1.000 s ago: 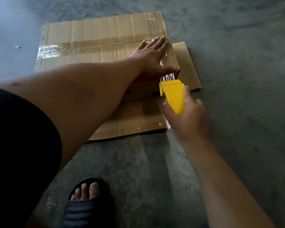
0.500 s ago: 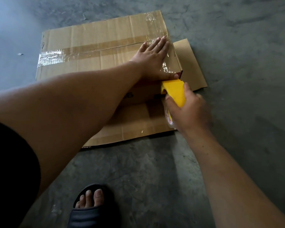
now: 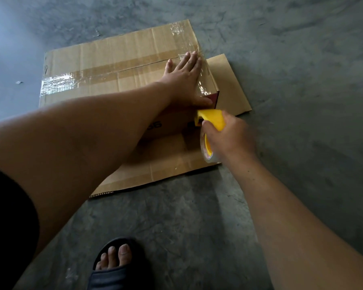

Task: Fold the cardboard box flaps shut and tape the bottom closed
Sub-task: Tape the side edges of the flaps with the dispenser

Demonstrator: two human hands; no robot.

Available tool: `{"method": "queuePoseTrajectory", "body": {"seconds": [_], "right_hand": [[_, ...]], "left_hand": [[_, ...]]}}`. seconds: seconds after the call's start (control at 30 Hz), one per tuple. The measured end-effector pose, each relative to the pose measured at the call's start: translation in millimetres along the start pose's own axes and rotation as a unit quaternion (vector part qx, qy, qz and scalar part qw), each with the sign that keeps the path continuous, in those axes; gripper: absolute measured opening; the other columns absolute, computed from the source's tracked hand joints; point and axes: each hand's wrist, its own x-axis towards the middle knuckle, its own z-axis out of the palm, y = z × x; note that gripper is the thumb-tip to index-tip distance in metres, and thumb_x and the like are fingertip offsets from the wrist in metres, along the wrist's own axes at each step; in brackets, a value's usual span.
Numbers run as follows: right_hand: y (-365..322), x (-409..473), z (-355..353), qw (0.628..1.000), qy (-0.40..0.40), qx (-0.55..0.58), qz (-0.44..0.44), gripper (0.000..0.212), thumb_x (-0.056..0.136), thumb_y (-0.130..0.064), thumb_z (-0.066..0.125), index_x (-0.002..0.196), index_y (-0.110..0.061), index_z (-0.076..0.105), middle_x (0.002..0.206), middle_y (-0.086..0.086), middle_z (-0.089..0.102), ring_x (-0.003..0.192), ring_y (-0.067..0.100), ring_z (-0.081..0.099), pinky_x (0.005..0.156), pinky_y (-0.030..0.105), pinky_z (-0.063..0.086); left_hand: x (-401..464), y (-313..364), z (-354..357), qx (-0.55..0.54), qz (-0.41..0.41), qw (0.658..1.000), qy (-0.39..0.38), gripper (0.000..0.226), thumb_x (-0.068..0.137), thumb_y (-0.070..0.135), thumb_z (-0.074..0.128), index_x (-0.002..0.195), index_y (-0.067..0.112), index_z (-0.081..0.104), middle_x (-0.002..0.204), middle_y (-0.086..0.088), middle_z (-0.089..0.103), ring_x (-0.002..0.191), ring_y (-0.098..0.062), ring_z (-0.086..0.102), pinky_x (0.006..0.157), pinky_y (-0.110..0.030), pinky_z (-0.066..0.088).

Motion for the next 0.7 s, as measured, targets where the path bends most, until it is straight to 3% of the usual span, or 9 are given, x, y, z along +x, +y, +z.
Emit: {"method": "queuePoseTrajectory", "body": {"seconds": [0.07, 0.3, 0.53, 0.63, 0.7], "right_hand": [[6.2, -1.9, 0.5, 1.0, -0.009, -0.003, 0.015, 0.059, 0.085, -0.057, 0.051, 0.13, -0.018, 0.053, 0.11, 0.01, 0.061, 0.087, 0.025, 0.054, 0.068, 0.031, 0.037], [32.2, -13.2, -9.8, 0.999, 0.011, -0.042, 0.014, 0.074, 0.084, -0.06, 0.049, 0.148, -0.026, 0.034, 0.122, 0.013, 0.056, 0.11, 0.033, 0.056, 0.072, 0.034, 0.035], [26.7, -18.2, -33.0, 0.995, 0.07, -0.066, -0.041, 0.076, 0.085, -0.062, 0.049, 0.149, -0.024, 0.032, 0.113, 0.015, 0.056, 0.102, 0.035, 0.056, 0.069, 0.032, 0.033], [23.6, -20.0, -43.3, 0.993, 0.083, -0.063, -0.057, 0.076, 0.086, -0.061, 0.05, 0.15, -0.023, 0.032, 0.114, 0.016, 0.056, 0.102, 0.036, 0.056, 0.068, 0.031, 0.032], [16.7, -20.7, -48.7, 0.992, 0.086, -0.057, -0.077, 0.077, 0.085, -0.061, 0.052, 0.15, -0.023, 0.032, 0.115, 0.016, 0.056, 0.103, 0.035, 0.056, 0.068, 0.031, 0.032]], "left_hand": [[0.9, 3.6, -1.0, 0.004, -0.006, 1.0, -0.015, 0.138, 0.065, 0.087, 0.057, 0.158, 0.009, -0.008, 0.166, -0.009, -0.015, 0.153, -0.025, -0.015, 0.115, -0.07, -0.001], [4.7, 13.0, -1.8, 0.016, -0.035, 0.998, -0.053, 0.142, 0.066, 0.078, 0.068, 0.156, 0.009, -0.018, 0.164, -0.009, -0.024, 0.151, -0.028, -0.022, 0.109, -0.079, 0.001], [17.1, 32.8, -6.5, -0.083, -0.059, 0.995, 0.01, 0.136, 0.064, 0.084, 0.064, 0.159, 0.012, -0.002, 0.168, -0.008, -0.007, 0.154, -0.027, -0.009, 0.11, -0.077, 0.004], [8.8, 24.0, -18.9, -0.219, -0.075, 0.969, 0.087, 0.121, 0.073, 0.083, 0.056, 0.16, 0.018, 0.004, 0.168, -0.005, 0.002, 0.154, -0.024, 0.002, 0.117, -0.067, 0.012], [-8.7, -2.4, -24.2, -0.222, -0.097, 0.963, 0.122, 0.103, 0.083, 0.081, 0.042, 0.16, 0.023, 0.008, 0.168, -0.004, 0.006, 0.153, -0.025, 0.012, 0.12, -0.059, 0.018]]}}
